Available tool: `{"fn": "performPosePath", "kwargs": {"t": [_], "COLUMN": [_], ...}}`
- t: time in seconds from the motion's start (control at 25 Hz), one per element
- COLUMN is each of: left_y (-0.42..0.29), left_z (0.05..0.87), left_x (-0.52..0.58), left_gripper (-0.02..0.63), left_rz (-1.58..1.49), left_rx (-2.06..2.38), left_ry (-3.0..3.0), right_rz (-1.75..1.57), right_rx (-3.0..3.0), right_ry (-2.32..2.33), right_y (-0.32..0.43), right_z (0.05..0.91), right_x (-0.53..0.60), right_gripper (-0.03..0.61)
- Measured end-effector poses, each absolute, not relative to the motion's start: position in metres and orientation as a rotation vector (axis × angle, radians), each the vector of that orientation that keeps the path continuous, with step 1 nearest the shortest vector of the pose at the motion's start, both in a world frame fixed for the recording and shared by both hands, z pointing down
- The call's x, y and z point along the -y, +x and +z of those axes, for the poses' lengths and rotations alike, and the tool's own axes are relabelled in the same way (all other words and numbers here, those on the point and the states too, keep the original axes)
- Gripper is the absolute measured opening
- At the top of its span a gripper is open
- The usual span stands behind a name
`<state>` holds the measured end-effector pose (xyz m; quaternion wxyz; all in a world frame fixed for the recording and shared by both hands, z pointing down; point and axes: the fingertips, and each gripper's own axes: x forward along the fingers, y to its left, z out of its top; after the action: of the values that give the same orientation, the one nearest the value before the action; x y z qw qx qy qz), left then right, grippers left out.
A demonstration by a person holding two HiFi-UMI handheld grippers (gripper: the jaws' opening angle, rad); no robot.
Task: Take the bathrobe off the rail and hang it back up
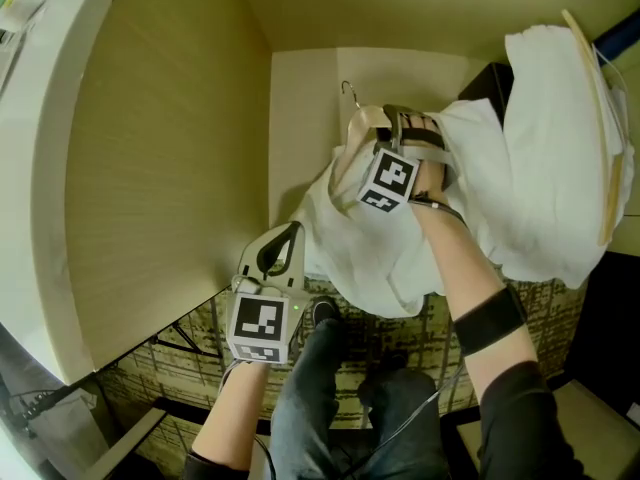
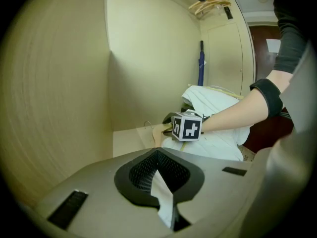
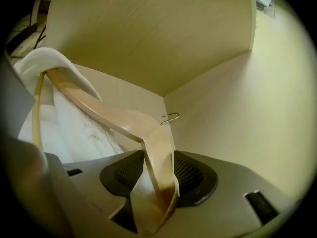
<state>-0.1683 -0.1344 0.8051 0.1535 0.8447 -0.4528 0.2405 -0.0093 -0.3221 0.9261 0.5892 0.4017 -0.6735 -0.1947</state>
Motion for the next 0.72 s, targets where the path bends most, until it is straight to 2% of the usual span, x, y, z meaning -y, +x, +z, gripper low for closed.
{"fn": "performPosePath", "kwargs": {"t": [0.24,0.52,0.72], "left_y": [-0.165,-0.145,-0.133], "left_z": [0.767,0.703,0.646], "left_x": [0.13,0.119,0.099], "left_gripper": [0.005,0.005,0.005], "left_rz": [0.659,0.68,0.662], "left_rx": [1.303,1.278,1.306], "left_ry": [2.428,2.509,2.487], "right_rz": [-0.435,-0.337,-0.275], "right_rx": [1.615,1.68,1.738], "right_ry": [0.915,0.997,1.074], "right_y": [-0.015,0.003,0.017], "right_z": [0.898,0.824,0.746], "right_x": [0.299,0.267,0.232], "right_gripper": [0.23,0.229,0.127]}}
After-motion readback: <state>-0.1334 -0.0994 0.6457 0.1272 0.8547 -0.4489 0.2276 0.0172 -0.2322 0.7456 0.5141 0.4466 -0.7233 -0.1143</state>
